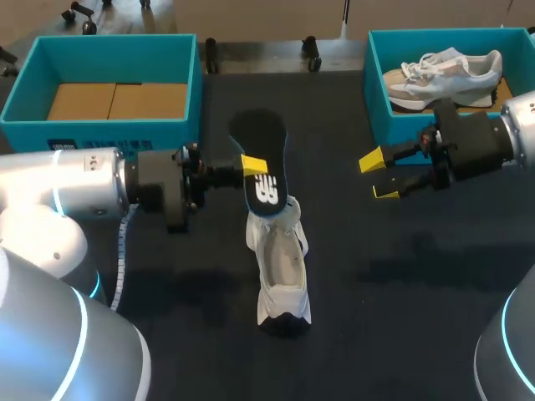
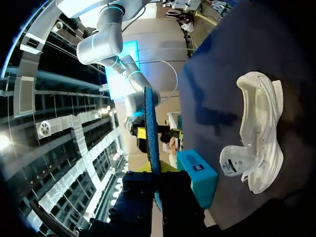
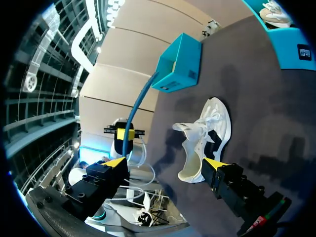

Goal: Take the shoe out of the shoebox, open the shoe tongue, remove and reinsert the insole, then place the shoe into the shoebox

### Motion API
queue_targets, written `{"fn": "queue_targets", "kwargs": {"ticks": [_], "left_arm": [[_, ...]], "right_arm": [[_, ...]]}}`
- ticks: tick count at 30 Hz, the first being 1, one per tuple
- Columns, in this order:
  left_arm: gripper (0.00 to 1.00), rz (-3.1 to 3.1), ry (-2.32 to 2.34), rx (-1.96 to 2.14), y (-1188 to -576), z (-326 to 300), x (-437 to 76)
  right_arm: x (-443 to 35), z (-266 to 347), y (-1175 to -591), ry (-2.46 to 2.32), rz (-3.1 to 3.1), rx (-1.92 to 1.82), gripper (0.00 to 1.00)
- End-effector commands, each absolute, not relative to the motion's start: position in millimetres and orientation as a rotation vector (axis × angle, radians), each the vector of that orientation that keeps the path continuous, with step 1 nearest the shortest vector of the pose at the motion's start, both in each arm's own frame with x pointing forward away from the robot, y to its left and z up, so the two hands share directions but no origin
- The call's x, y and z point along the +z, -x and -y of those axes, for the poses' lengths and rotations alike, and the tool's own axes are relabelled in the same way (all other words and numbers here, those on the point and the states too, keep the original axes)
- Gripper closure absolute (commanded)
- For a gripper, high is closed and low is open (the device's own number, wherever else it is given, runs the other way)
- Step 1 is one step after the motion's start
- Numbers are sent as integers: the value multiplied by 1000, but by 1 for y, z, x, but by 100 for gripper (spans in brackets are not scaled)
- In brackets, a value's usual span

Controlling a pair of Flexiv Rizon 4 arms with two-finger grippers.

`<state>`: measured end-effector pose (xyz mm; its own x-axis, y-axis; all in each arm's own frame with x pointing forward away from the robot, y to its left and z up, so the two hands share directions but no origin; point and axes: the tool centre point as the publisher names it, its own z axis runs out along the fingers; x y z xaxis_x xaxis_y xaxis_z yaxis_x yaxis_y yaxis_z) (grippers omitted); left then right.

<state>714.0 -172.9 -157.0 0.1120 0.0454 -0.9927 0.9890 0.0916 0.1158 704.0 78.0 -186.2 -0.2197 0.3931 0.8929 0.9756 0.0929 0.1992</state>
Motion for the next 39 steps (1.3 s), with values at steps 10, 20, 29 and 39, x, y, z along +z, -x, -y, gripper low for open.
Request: {"fn": "queue_targets", "kwargs": {"ticks": [10, 20, 29, 39], "left_arm": [[100, -1148, -1268, -931, -706, 188, -168], [100, -1141, -1271, -901, -710, 193, -170], [100, -1141, -1271, -901, -710, 193, -170], [100, -1119, -1260, -876, -712, 204, -173]], "right_arm": [[-175, -86, -735, 1310, 1718, -1152, 0], [-178, -100, -762, 1298, 1680, -1157, 0], [-178, -100, -762, 1298, 1680, -1157, 0], [-182, -134, -774, 1283, 1518, -1081, 0]]}}
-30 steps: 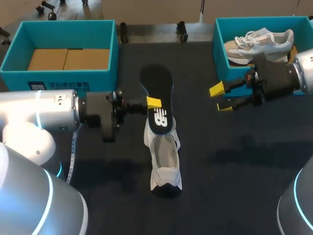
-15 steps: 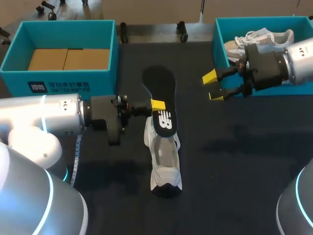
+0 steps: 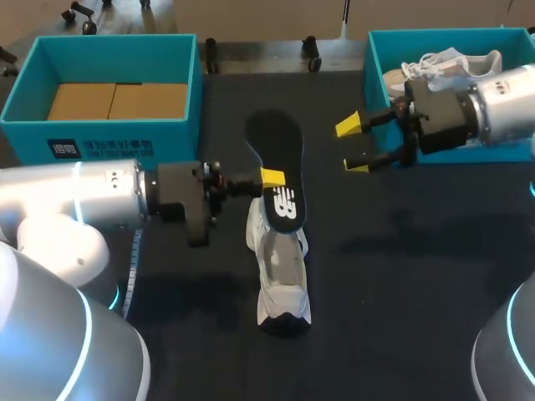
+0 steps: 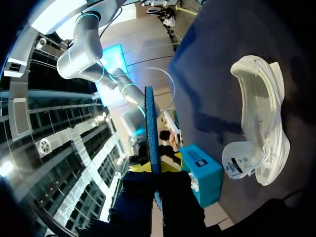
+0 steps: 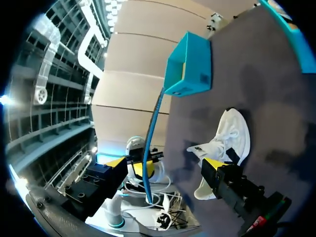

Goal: Take the shoe out of the shoebox, open the shoe tongue, remove and reinsert the insole, then place the shoe into the shoebox

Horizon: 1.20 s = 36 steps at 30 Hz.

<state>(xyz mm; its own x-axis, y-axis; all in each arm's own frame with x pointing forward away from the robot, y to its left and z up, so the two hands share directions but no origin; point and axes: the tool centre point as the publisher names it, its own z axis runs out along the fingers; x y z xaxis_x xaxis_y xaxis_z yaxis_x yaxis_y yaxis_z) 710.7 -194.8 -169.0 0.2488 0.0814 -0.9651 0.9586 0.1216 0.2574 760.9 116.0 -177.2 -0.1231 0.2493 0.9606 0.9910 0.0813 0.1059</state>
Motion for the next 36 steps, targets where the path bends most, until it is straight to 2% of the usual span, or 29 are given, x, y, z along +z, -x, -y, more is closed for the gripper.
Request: {"fn": "queue_targets", "kwargs": {"ticks": [1, 21, 35, 36], "left_arm": [[100, -1120, -1258, -879, -713, 206, -174], [100, -1147, -1237, -838, -723, 219, -186], [100, -1147, -1236, -836, -723, 219, -185], [100, -1147, -1236, -836, -723, 219, -185]], "right_arm": [[-182, -137, -774, 1272, 1515, -1089, 0], [-170, -164, -767, 1300, 1527, -1107, 0], [-180, -179, -763, 1282, 1485, -1100, 0], [-180, -181, -762, 1285, 1480, -1099, 6]]}}
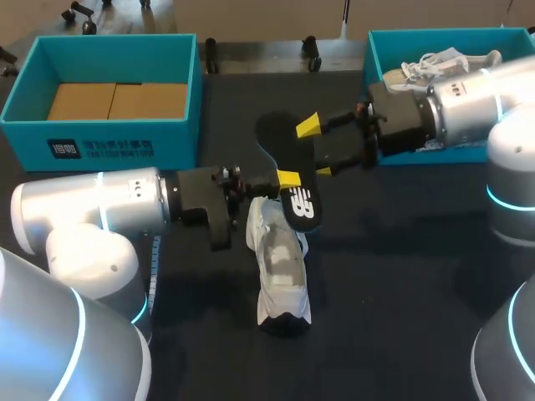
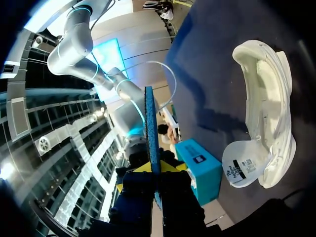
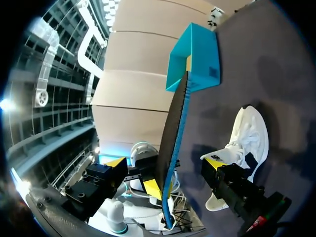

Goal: Take the shoe out of the shoebox, open the shoe tongue, remove and reinsert the insole, then place the shoe into the shoebox

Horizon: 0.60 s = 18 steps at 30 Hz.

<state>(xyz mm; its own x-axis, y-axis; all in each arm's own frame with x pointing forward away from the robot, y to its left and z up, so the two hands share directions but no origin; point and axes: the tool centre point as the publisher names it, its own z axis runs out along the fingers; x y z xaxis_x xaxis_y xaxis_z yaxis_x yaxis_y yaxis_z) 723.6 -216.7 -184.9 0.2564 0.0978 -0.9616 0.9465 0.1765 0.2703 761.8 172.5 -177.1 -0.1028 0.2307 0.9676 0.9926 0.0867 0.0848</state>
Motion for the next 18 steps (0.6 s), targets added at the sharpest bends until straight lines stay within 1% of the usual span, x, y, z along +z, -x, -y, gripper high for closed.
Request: {"fn": "queue_targets", "kwargs": {"ticks": [1, 3, 4, 5, 6, 15, 18], "left_arm": [[100, -1147, -1236, -836, -723, 219, -185], [100, -1147, -1236, -836, -723, 219, -185], [100, -1147, -1236, -836, -723, 219, -185], [100, -1147, -1236, -836, -723, 219, -185], [100, -1147, -1236, -836, -723, 219, -185], [100, -1147, -1236, -836, -723, 219, -185], [100, -1147, -1236, -836, -723, 219, -185]], "right_arm": [[-179, -182, -762, 1291, 1476, -1094, 14], [-178, -184, -762, 1295, 1475, -1088, 24], [-178, -185, -762, 1303, 1474, -1082, 33], [-177, -186, -761, 1315, 1473, -1074, 44], [-176, -187, -761, 1318, 1473, -1072, 51], [-171, -193, -758, 1319, 1484, -1056, 61], [-168, -195, -756, 1295, 1511, -1070, 60]]}}
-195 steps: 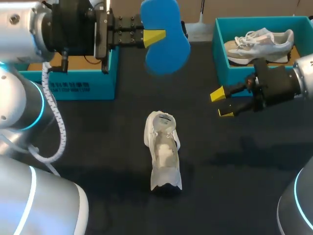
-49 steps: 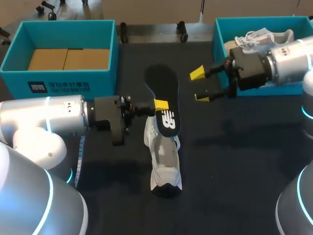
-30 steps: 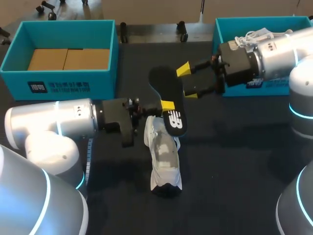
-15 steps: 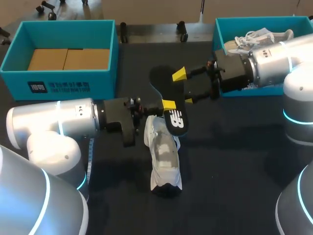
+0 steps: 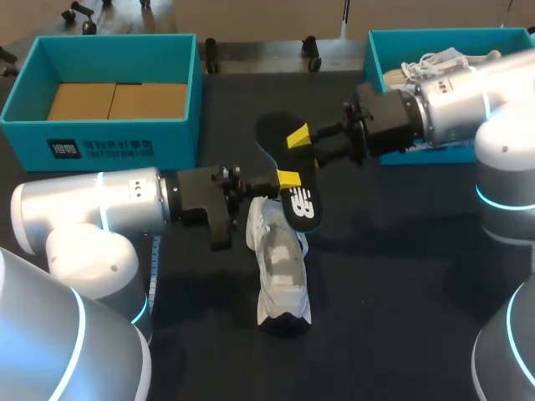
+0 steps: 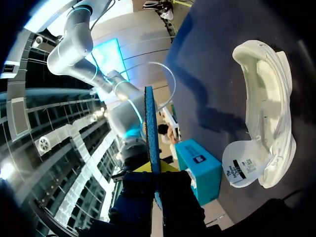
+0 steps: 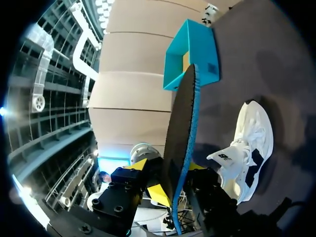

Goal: Take the shoe out of the shoebox, open the shoe tongue, remove and reinsert the insole, then place the shoe into the shoebox

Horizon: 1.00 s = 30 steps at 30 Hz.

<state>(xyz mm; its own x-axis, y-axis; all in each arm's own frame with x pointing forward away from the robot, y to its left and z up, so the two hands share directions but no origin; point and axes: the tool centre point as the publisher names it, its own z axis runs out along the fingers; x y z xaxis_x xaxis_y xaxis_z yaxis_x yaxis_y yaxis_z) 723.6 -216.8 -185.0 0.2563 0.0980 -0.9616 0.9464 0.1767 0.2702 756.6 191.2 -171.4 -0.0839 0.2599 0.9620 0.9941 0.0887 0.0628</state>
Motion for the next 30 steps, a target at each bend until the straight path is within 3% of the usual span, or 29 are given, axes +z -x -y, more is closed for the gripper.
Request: {"fn": "queue_targets", "kwargs": {"ticks": [1, 12, 21, 30], "left_arm": [[100, -1147, -1236, -836, -723, 219, -185], [100, -1147, -1236, -836, -723, 219, -185], [100, -1147, -1236, -836, -723, 219, -185], [100, -1147, -1236, -836, -723, 219, -185]], "right_arm": [[-168, -195, -756, 1290, 1518, -1071, 60], [-171, -199, -751, 1278, 1528, -1065, 62], [-176, -195, -748, 1292, 1474, -1116, 69], [-177, -196, -748, 1296, 1431, -1127, 88]]}}
